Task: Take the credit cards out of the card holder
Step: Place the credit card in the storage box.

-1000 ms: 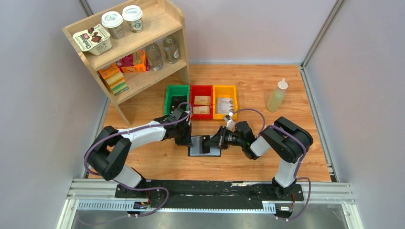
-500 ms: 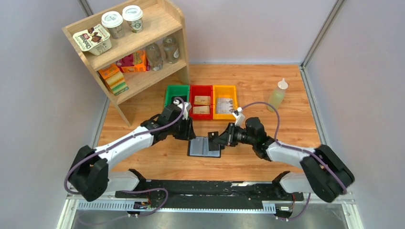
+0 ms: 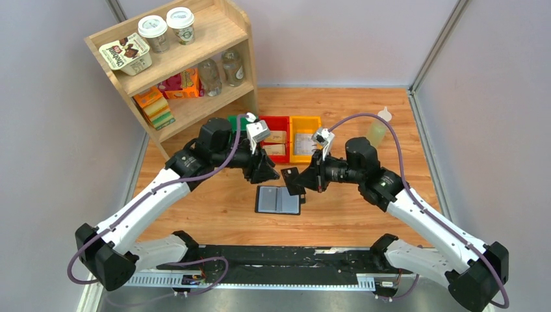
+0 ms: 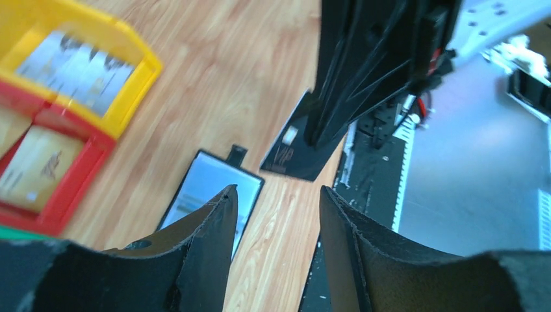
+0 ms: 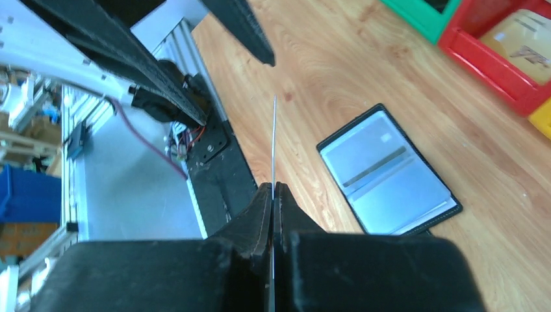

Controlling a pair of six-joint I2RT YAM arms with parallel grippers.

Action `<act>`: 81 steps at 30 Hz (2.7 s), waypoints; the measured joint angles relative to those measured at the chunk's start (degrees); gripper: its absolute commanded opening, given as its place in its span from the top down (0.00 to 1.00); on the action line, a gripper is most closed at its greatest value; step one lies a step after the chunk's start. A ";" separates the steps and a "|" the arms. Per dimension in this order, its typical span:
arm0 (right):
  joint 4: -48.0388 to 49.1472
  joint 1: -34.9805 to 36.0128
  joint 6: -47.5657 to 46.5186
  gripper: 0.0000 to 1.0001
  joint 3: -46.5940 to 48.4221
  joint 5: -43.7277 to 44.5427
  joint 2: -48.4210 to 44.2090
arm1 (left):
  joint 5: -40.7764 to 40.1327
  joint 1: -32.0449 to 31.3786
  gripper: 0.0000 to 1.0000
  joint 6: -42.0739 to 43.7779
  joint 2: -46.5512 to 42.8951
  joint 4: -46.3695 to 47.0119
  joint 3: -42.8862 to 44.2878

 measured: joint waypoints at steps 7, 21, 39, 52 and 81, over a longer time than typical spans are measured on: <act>-7.80 5.18 -6.93 1.00 5.40 -2.27 1.81 | 12.70 0.00 0.45 8.94 6.38 -9.18 10.45; -9.73 6.23 -9.70 1.00 7.32 -5.81 4.68 | 23.39 -0.74 0.81 15.50 13.05 -20.13 11.87; -6.19 6.51 -5.60 0.30 3.41 9.53 -0.63 | 1.86 2.86 1.00 8.22 8.41 -15.41 4.98; -4.24 6.51 3.82 0.00 -7.32 27.36 -9.94 | -32.50 15.39 1.00 -10.86 6.60 -2.34 -2.58; 0.24 6.45 15.58 0.00 -21.90 43.69 -29.90 | -28.87 19.12 0.61 -24.72 32.74 14.19 3.21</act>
